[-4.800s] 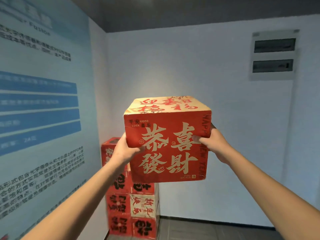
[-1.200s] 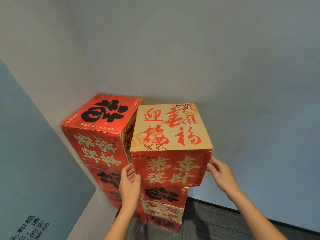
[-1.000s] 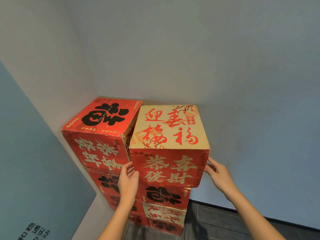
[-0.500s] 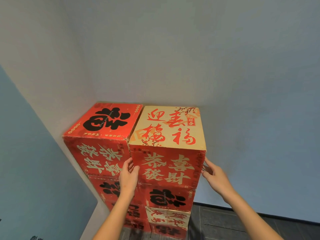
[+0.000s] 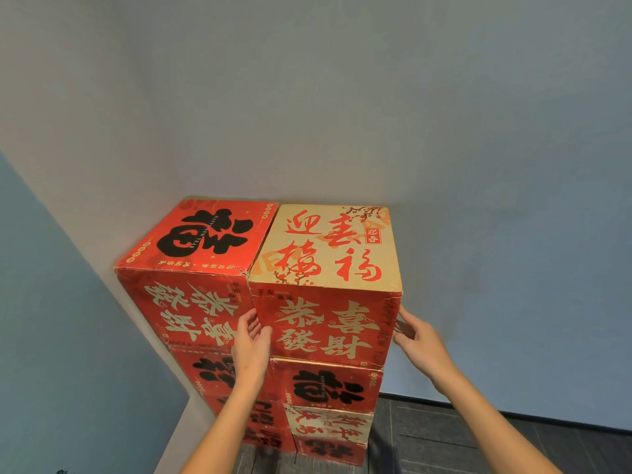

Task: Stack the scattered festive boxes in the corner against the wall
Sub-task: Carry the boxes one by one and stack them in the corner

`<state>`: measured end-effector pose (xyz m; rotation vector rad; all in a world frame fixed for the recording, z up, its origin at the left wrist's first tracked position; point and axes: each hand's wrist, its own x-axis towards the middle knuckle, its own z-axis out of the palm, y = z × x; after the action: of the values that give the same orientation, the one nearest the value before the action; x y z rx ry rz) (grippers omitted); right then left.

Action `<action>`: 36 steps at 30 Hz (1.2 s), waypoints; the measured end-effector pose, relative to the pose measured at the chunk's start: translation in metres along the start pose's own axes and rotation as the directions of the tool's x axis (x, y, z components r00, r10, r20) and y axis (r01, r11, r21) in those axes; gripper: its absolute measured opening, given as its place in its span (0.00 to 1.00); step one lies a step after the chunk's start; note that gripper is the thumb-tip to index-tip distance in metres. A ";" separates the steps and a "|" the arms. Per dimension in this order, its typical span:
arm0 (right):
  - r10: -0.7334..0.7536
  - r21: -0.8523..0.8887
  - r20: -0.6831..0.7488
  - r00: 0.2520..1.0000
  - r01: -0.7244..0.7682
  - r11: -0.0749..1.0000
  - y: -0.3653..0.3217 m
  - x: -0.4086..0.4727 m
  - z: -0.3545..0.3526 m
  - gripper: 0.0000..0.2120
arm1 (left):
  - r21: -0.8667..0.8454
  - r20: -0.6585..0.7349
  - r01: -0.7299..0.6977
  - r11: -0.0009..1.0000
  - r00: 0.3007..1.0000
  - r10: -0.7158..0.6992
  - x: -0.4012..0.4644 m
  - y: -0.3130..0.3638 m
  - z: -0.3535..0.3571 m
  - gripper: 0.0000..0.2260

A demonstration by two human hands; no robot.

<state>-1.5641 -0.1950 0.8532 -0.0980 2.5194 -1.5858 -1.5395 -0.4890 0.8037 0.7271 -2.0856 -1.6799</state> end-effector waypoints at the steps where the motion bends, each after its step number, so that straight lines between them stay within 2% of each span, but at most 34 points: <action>1: -0.001 -0.001 -0.001 1.000 0.001 1.000 0.000 0.000 0.001 0.27 | 0.004 0.000 0.000 1.000 1.000 0.000 -0.001 0.000 0.001 0.22; 7: 0.035 0.007 -0.022 0.999 -0.035 0.999 0.006 0.000 0.000 0.28 | 0.006 -0.023 0.013 1.000 1.000 -0.013 -0.005 0.001 0.004 0.21; 13: 0.052 -0.034 0.040 0.998 -0.051 0.998 0.006 0.002 -0.002 0.32 | 0.041 0.005 0.041 0.998 0.999 -0.041 0.001 0.004 0.001 0.22; 20: 0.119 -0.160 0.125 0.985 -0.099 0.982 0.010 0.002 -0.008 0.39 | 0.201 0.038 0.083 0.976 0.995 -0.092 -0.019 0.006 -0.002 0.23; 24: 0.168 -0.258 0.205 0.964 -0.112 0.959 0.018 -0.001 -0.013 0.34 | 0.333 0.043 0.090 0.939 0.993 -0.111 -0.056 -0.002 -0.005 0.20; 27: 0.228 -0.409 0.331 0.916 -0.079 0.909 0.033 -0.001 -0.016 0.25 | 0.427 0.033 0.120 0.896 0.988 -0.148 -0.095 -0.008 -0.005 0.19; 29: 0.246 -0.472 0.450 0.858 -0.006 0.882 0.044 -0.002 -0.016 0.22 | 0.493 0.022 0.155 0.856 0.981 -0.191 -0.128 -0.011 -0.004 0.18; 33: 0.144 -0.498 0.657 0.740 0.283 0.820 0.050 -0.012 -0.008 0.21 | 0.555 -0.095 0.292 0.779 0.952 -0.289 -0.204 -0.020 -0.004 0.20; 36: 0.094 -0.454 0.784 0.613 0.464 0.761 0.047 -0.037 0.006 0.23 | 0.556 -0.215 0.425 0.714 0.903 -0.371 -0.271 -0.025 -0.009 0.22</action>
<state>-1.5246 -0.1749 0.8119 -0.9630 2.1697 -0.4196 -1.3138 -0.3378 0.7916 1.5155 -2.5409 -1.0999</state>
